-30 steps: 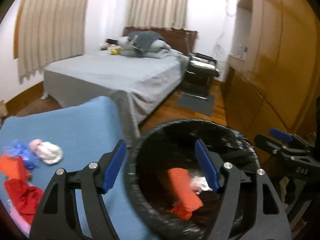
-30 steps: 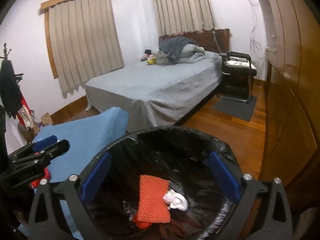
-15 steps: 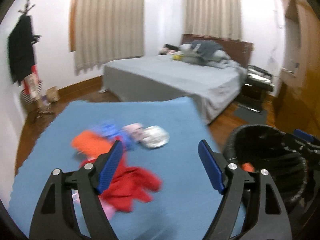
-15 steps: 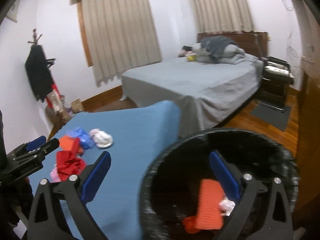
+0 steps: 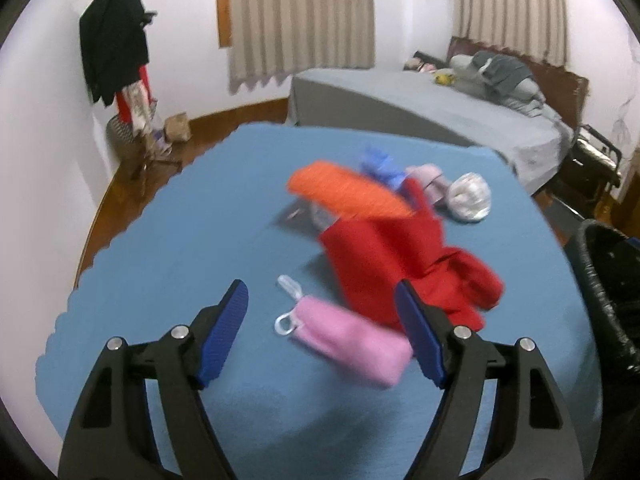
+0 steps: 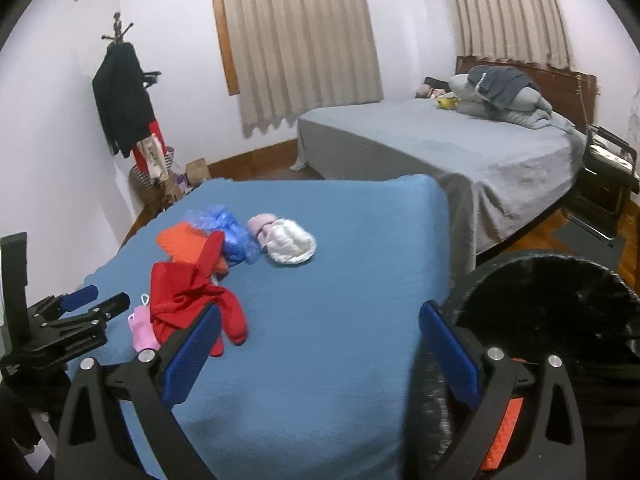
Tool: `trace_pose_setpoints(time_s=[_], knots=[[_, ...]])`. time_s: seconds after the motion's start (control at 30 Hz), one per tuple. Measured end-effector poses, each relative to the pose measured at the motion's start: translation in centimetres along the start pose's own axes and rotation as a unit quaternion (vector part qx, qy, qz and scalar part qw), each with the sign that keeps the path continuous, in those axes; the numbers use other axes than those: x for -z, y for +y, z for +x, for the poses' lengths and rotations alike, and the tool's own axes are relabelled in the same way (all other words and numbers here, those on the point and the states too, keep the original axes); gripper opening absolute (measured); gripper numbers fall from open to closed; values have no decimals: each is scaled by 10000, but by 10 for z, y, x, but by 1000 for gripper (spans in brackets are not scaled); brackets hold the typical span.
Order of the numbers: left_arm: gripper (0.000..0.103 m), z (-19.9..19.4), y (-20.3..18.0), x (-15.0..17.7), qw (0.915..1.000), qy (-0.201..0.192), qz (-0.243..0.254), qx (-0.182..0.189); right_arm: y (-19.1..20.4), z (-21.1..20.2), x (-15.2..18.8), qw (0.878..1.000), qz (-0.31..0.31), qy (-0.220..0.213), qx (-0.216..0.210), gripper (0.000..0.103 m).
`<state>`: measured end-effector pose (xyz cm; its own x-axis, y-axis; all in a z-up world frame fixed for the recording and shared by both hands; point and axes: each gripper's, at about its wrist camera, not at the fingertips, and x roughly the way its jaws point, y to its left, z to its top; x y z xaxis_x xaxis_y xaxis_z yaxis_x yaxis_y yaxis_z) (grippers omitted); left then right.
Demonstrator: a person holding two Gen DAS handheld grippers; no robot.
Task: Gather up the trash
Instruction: 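Grasp the pink face mask with the left tool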
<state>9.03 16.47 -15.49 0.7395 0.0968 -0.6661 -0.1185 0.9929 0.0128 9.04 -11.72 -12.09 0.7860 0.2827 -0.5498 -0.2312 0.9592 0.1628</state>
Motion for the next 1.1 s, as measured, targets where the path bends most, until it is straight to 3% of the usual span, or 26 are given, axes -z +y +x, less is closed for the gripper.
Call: trace_pose_setpoints(time_s=[0.43, 0.67, 0.83, 0.93, 1.1], knots=[[71, 41, 17, 21, 9979, 635, -136, 53, 15, 19, 8, 9994, -201, 296, -42, 97], [68, 47, 17, 22, 9972, 720, -180, 131, 21, 25, 10, 9989, -265, 377, -94, 97], [31, 43, 5, 23, 9972, 643, 18, 373, 26, 28, 11, 9985, -301, 427, -138, 97], [17, 42, 7, 22, 9968, 628, -140, 471, 28, 30, 11, 9984, -319, 438, -164, 96], [7, 32, 14, 20, 9965, 456, -369, 593, 33, 32, 9, 9983, -312, 451, -199, 96]])
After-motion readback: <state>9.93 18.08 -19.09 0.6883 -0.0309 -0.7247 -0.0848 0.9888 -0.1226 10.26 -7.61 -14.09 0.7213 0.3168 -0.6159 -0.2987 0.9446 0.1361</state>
